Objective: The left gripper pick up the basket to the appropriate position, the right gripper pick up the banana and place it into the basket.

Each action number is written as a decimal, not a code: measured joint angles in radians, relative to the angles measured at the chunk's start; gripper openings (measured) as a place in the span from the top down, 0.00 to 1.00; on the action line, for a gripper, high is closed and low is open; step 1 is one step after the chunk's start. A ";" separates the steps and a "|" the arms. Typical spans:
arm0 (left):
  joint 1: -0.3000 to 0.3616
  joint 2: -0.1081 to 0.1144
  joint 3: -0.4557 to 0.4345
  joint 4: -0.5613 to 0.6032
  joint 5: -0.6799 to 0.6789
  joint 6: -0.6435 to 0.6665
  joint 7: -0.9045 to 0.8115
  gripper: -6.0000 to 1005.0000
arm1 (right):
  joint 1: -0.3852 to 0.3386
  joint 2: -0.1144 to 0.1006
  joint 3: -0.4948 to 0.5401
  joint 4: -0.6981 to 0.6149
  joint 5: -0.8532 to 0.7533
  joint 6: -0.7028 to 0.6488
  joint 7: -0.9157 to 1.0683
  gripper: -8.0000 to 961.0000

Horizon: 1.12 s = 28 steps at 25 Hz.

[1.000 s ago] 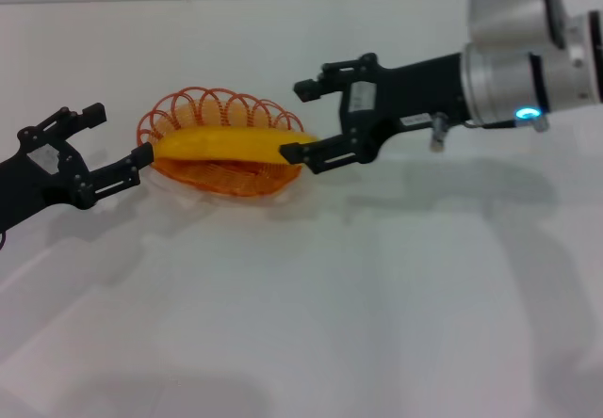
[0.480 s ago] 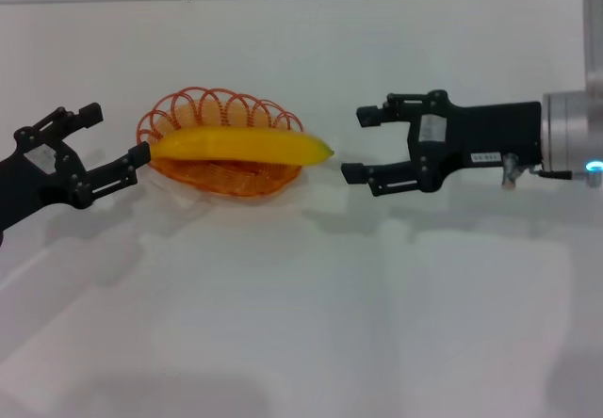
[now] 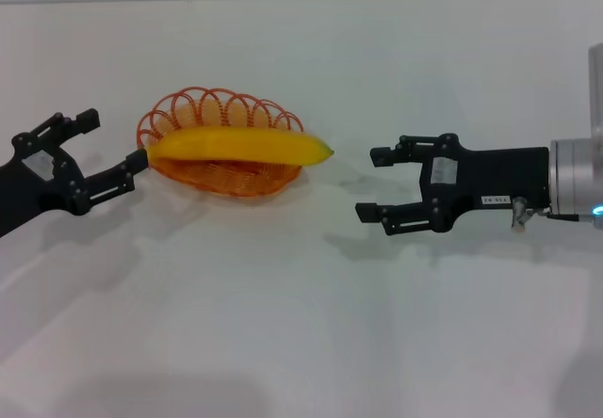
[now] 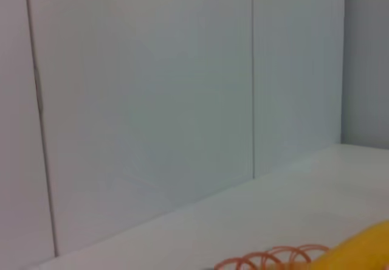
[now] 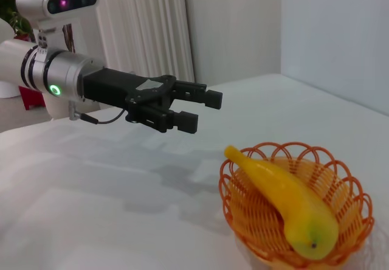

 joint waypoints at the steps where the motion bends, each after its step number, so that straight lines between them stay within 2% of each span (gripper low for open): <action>1: 0.002 0.000 0.002 0.000 0.003 -0.001 0.000 0.12 | -0.002 0.000 0.000 0.003 0.000 0.001 -0.003 0.13; 9: 0.010 0.006 0.001 0.005 0.090 -0.062 -0.010 0.12 | -0.021 -0.005 0.025 0.006 0.000 0.001 -0.016 0.13; 28: 0.004 0.004 0.009 0.000 0.121 -0.080 -0.012 0.12 | -0.035 -0.005 0.037 0.007 -0.002 -0.004 -0.019 0.13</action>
